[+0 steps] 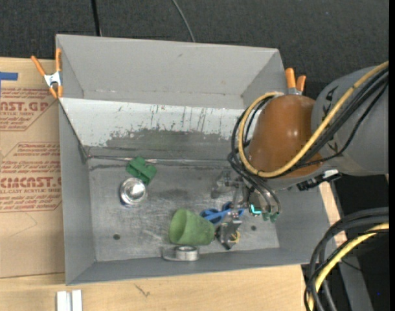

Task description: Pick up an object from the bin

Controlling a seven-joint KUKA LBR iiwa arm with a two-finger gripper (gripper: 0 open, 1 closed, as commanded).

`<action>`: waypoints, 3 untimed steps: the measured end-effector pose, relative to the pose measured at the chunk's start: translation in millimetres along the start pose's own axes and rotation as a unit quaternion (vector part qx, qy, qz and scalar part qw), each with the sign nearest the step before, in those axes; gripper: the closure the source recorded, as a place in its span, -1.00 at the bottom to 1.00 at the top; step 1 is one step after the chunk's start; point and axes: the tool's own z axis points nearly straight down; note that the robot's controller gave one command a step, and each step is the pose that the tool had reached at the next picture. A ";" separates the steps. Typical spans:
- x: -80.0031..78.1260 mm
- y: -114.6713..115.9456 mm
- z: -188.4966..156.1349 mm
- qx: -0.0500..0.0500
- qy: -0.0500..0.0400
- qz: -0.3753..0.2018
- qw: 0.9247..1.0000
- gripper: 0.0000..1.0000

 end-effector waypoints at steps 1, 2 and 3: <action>-30.4 -34.7 69.6 -0.002 0.000 -0.257 0.966 -1.00; -34.4 -36.7 67.2 0.002 -0.009 -0.257 0.966 1.00; -19.3 -37.5 -23.2 0.002 -0.007 -0.257 0.966 1.00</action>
Offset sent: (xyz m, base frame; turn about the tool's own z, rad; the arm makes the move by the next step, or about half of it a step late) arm 0.0293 -0.0378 -0.0732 -0.5213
